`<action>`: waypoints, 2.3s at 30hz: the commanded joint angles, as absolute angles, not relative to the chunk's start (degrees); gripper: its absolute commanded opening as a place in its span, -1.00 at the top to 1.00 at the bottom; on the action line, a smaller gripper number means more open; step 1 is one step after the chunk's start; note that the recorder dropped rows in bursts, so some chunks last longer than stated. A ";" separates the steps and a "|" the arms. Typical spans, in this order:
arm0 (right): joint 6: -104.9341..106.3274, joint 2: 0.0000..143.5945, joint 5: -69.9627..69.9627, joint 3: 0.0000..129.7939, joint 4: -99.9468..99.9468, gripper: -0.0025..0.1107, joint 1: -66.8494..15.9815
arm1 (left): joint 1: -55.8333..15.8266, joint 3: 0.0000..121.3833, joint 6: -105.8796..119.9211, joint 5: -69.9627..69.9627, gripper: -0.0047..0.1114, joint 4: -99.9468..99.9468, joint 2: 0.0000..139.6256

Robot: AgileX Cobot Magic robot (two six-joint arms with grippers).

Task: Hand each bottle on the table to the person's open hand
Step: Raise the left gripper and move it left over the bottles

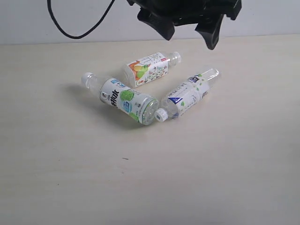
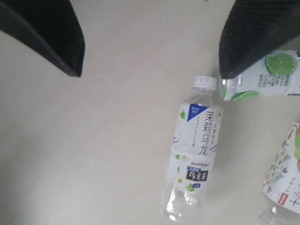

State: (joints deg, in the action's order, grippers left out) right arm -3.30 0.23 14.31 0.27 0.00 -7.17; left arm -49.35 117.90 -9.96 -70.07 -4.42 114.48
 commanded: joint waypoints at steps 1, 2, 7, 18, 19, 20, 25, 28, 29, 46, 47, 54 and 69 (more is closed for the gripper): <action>-3.06 0.00 13.98 0.00 0.00 0.96 -6.99 | -49.20 112.45 -7.72 -69.96 -0.38 -3.16 111.71; -3.06 0.00 13.98 0.00 0.00 0.96 -6.99 | -49.20 111.01 -7.26 -69.96 -0.38 -3.16 111.16; -3.06 0.00 13.98 0.00 0.00 0.96 -6.99 | -49.20 104.09 -5.94 -69.96 -0.38 -0.38 107.44; -3.06 0.00 13.98 0.00 0.00 0.96 -6.99 | -49.06 90.91 0.00 -66.64 -0.38 1.38 97.69; -3.06 0.00 13.98 0.00 0.00 0.96 -6.99 | -49.06 90.02 0.43 -66.19 -0.38 1.38 97.09; -3.06 0.00 13.98 0.00 0.00 0.96 -6.99 | -49.06 89.16 0.60 -65.55 -0.38 1.57 96.34; -3.06 0.00 13.98 0.00 0.00 0.96 -6.99 | -48.13 85.49 1.77 -63.11 -0.38 3.05 94.82; -3.06 0.00 13.98 0.00 0.00 0.96 -6.99 | -46.37 83.15 2.55 -60.38 -0.38 3.05 94.72; -3.06 0.00 13.98 0.00 0.00 0.96 -6.99 | -45.66 82.84 2.32 -59.16 -0.38 2.79 94.72; -3.06 0.00 13.98 0.00 0.00 0.96 -6.99 | -43.35 82.68 2.32 -56.85 -0.38 2.20 94.72; -3.06 0.00 13.98 0.00 0.00 0.96 -6.99 | -43.35 82.68 2.32 -56.85 -0.38 1.96 94.72; -3.06 0.00 13.98 0.00 0.00 0.96 -6.99 | -43.35 82.68 2.32 -57.06 -0.38 1.96 94.72; -3.06 0.00 13.98 0.00 0.00 0.96 -6.99 | -43.35 82.68 1.66 -57.06 0.65 1.84 94.72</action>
